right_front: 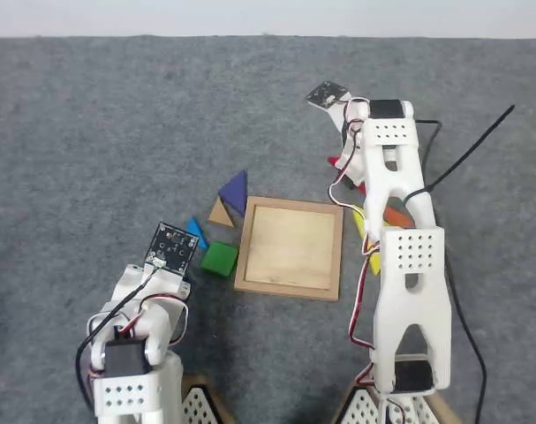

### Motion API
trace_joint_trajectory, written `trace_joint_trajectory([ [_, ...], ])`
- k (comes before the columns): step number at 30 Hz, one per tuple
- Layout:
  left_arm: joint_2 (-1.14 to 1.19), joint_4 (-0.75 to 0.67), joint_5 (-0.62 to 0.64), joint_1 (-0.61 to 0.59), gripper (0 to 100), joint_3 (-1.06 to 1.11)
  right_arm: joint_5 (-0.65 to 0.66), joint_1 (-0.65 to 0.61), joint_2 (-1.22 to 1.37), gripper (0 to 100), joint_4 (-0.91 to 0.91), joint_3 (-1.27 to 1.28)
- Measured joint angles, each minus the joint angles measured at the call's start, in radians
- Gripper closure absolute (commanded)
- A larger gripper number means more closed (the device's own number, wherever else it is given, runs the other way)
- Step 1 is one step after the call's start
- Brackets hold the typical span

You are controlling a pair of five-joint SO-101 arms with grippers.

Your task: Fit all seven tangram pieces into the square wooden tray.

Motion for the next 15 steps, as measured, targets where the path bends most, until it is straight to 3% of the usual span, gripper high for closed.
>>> trace_joint_trajectory([
  [15,0.0,0.0,0.0,0.0,89,0.0,-0.101,-0.101,0.026,86.3,0.236,-0.328],
])
